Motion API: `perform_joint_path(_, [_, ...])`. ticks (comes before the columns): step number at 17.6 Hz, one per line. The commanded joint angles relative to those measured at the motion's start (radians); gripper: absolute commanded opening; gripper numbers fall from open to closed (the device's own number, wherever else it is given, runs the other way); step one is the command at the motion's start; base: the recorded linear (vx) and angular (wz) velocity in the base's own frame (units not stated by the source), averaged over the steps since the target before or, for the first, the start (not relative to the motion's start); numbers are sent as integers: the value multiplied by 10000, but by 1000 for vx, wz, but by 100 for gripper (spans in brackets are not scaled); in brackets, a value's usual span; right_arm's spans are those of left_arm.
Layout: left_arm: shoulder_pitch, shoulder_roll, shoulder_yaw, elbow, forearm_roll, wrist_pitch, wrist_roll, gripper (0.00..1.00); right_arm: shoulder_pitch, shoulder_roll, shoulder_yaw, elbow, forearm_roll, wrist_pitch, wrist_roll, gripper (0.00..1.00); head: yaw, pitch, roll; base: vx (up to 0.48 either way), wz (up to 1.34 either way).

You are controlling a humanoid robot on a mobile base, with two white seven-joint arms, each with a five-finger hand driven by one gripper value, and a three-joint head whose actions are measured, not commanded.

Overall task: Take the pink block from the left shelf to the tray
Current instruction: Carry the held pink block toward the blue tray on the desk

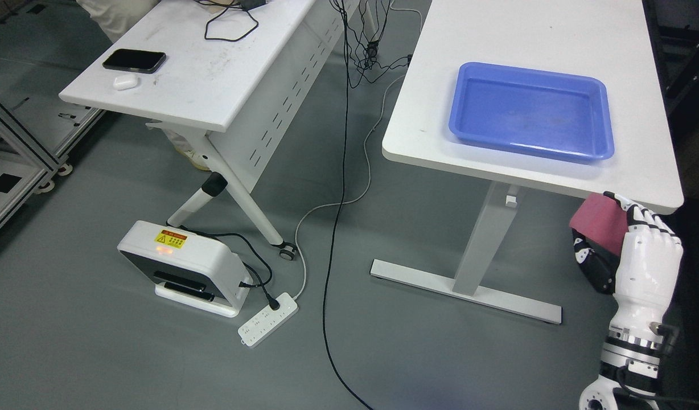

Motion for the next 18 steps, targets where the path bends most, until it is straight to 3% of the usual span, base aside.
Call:
perform_joint_path(1, [0, 175, 0, -174, 77, 8, 3, 100, 0, -245, 200, 0, 0, 8, 43, 2, 0, 0, 0, 313, -31])
perform_joint_path(15, [0, 175, 0, -174, 77, 8, 3, 100, -16, -245, 459, 0, 15, -68, 227, 4, 0, 0, 0, 277, -22])
perform_joint_path(18, [0, 175, 0, -174, 77, 8, 3, 100, -16, -215, 782, 16, 16, -84, 868, 6, 0, 0, 0, 233, -51])
